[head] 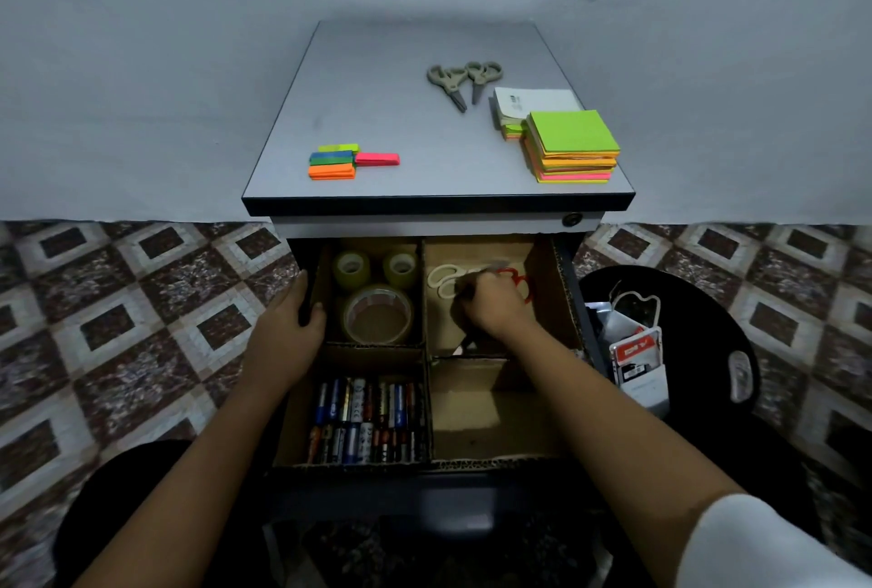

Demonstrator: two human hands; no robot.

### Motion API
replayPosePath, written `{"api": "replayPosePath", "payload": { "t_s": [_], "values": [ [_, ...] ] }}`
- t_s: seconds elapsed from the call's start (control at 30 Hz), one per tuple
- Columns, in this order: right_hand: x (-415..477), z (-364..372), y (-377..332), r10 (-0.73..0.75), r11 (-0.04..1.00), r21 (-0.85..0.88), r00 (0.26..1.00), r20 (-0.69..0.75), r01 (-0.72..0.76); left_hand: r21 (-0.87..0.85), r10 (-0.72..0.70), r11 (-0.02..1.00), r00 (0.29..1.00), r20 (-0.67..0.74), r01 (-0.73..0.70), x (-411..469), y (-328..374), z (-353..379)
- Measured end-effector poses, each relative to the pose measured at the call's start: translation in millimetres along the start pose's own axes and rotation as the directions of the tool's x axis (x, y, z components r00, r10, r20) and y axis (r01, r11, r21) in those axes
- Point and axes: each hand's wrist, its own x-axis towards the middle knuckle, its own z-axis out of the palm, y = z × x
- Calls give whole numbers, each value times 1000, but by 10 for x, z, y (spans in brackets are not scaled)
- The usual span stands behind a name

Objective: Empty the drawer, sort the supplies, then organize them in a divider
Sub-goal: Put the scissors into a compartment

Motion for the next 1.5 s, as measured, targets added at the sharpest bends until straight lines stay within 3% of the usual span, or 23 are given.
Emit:
{"api": "replayPosePath", "payload": {
  "t_s": [0.1,0.2,0.5,1.2,1.5],
  "values": [
    [20,-161,210,-37,966,-252,993,111,64,-4,-4,1000,1000,-4,4,-2,5,1],
    [50,-160,381,-25,936,-339,977,212,98,-2,-11,1000,1000,-6,11,0,10,2],
    [147,-83,398,-101,938,-325,993,67,117,-13,-1,1000,1000,2,1,8,-10,-1],
    [106,-12,395,-97,955,-284,995,-12,90,-9,3,1000,1000,-12,-3,10,-28,23],
    [14,-131,368,-122,979,-175,990,-76,107,7,13,1000,1000,-10,-13,3,-7,17]
  ]
}}
